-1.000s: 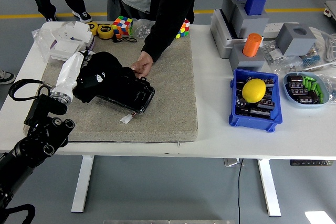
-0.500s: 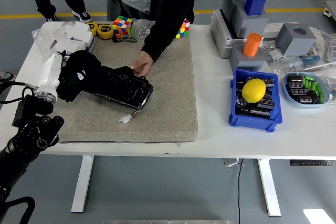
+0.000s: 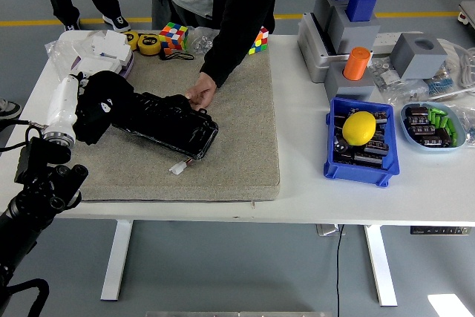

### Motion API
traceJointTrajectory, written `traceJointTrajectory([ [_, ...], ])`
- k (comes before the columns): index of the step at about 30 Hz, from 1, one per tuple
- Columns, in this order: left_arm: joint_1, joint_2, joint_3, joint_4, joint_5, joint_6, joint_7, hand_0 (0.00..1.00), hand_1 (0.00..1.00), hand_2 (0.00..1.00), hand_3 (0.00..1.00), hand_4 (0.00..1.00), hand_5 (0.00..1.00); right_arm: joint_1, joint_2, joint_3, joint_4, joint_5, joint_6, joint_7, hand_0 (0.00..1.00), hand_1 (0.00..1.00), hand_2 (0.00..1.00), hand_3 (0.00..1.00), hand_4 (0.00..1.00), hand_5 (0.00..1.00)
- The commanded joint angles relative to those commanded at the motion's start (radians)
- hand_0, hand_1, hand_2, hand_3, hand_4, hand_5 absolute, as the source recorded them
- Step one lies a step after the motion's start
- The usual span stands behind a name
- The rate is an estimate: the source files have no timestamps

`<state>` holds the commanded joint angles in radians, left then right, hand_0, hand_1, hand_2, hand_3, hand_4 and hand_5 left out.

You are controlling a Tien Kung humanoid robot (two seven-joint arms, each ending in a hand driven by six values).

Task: Pick the rag up,wipe the panel,place it on the desk

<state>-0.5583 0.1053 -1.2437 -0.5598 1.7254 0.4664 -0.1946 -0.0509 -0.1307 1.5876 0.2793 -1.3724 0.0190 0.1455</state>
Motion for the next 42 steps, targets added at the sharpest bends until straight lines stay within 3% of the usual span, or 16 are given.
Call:
traceJointTrajectory([
  [10,0.013,-0.003,0.096,-0.054,-0.043,-0.009,-0.004,0.248,0.210,0.265,0.517,0.612,0.002,0.000,0.000,0.001,0.000,-0.001,0.001,0.001,0.558,0.564,0.494,0.521,0.900,0.369],
  [18,0.025,-0.003,0.187,-0.130,-0.079,-0.009,-0.003,0.248,0.209,0.265,0.518,0.612,0.002,-0.001,0.000,0.002,0.001,-0.002,0.002,0.002,0.558,0.566,0.494,0.521,0.900,0.369],
  [30,0.046,0.019,0.358,-0.274,-0.131,-0.008,0.012,0.245,0.209,0.264,0.518,0.614,0.002,-0.001,0.001,0.011,0.001,-0.005,0.005,0.006,0.558,0.565,0.493,0.521,0.900,0.366],
  [42,0.053,0.026,0.503,-0.353,-0.159,-0.016,0.022,0.239,0.208,0.263,0.518,0.615,0.002,0.000,0.003,0.013,0.001,-0.005,0.008,0.010,0.558,0.564,0.493,0.521,0.900,0.363],
])
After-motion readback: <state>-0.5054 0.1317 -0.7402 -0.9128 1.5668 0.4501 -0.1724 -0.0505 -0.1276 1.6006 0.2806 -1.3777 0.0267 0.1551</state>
